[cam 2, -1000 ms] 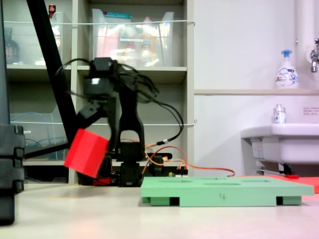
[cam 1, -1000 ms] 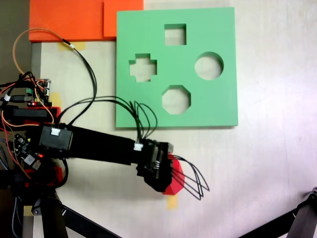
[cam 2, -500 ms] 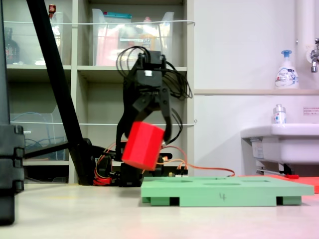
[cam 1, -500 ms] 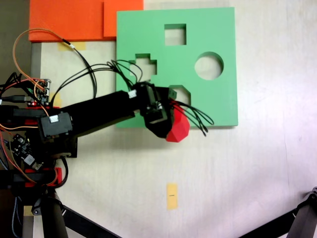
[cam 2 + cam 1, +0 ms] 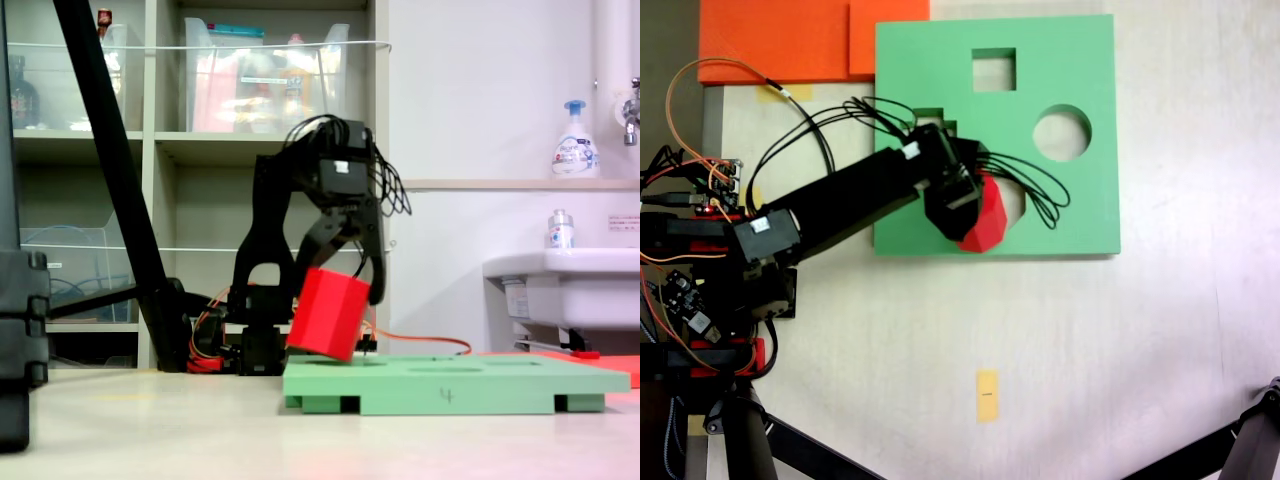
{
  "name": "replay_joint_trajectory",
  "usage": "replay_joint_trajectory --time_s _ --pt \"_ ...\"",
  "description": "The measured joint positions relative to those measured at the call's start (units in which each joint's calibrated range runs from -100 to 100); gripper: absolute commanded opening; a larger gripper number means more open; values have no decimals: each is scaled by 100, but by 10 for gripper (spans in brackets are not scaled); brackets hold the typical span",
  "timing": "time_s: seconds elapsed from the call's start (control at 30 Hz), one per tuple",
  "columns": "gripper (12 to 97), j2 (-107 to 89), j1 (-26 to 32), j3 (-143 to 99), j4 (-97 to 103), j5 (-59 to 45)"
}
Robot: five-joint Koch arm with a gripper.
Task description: Put the octagonal pillar block into the corresponding hole
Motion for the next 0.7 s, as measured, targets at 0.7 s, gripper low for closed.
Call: replay_joint_trajectory --time_s 0.7 --pt "289 629 171 108 1087 54"
